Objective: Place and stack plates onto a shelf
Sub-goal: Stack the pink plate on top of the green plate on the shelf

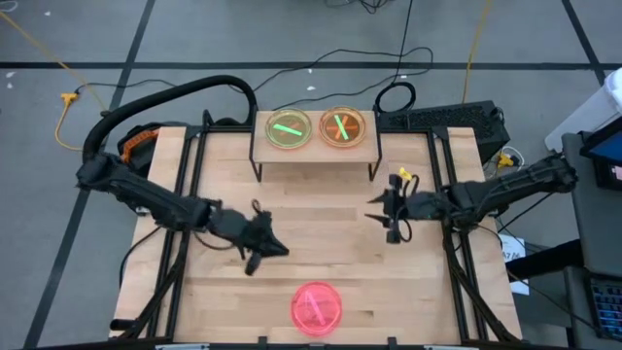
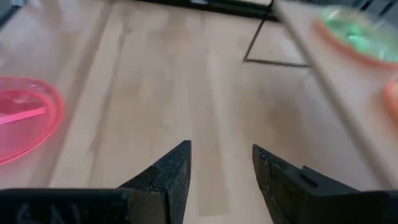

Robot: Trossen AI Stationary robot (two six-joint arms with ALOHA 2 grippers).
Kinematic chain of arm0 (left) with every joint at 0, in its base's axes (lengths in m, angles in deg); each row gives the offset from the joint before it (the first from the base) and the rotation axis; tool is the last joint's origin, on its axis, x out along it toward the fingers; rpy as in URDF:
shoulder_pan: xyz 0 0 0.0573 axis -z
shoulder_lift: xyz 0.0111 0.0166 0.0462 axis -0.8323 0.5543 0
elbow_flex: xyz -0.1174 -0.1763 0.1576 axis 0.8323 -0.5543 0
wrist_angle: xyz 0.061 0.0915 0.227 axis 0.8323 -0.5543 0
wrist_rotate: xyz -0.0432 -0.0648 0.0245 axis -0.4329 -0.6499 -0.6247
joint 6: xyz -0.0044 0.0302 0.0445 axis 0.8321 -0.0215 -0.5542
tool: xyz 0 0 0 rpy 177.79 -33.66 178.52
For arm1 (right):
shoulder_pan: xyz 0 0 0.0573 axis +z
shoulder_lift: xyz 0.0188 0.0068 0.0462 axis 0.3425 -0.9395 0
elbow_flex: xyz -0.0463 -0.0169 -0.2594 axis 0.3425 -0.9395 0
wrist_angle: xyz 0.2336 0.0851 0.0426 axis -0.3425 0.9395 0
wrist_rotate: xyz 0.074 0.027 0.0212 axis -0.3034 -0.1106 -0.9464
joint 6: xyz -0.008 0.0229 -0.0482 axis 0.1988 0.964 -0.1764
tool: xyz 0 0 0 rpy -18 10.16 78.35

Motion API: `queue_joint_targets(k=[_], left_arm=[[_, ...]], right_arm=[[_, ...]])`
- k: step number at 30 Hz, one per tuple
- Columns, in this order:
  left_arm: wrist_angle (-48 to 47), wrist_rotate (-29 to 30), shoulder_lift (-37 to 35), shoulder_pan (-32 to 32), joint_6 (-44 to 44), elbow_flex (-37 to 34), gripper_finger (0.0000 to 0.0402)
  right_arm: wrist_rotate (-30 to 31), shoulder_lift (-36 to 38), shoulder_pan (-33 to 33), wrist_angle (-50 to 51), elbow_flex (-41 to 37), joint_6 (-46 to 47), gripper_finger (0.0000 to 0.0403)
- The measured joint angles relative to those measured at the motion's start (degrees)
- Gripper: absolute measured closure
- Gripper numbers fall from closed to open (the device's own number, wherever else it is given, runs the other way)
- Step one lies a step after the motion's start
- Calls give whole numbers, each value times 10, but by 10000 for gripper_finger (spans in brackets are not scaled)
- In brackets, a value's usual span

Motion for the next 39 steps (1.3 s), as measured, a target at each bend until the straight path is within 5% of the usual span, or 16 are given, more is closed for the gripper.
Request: queue_joint_targets(k=[7, 17, 28, 34, 39], left_arm=[[3, 0, 129, 11, 120, 0, 364], [76, -7, 259, 12, 251, 0, 364], [167, -35, 283, 42, 201, 14, 357], [166, -6, 283, 76, 133, 29, 299], [147, 87, 283, 114, 55, 41, 233]], right_arm=[[1, 31, 28, -111, -95, 27, 248], [4, 32, 31, -208, -102, -40, 248], [4, 32, 31, -223, -102, -48, 248], [17, 32, 31, -225, -102, -46, 248], [17, 32, 31, -225, -102, -44, 248]])
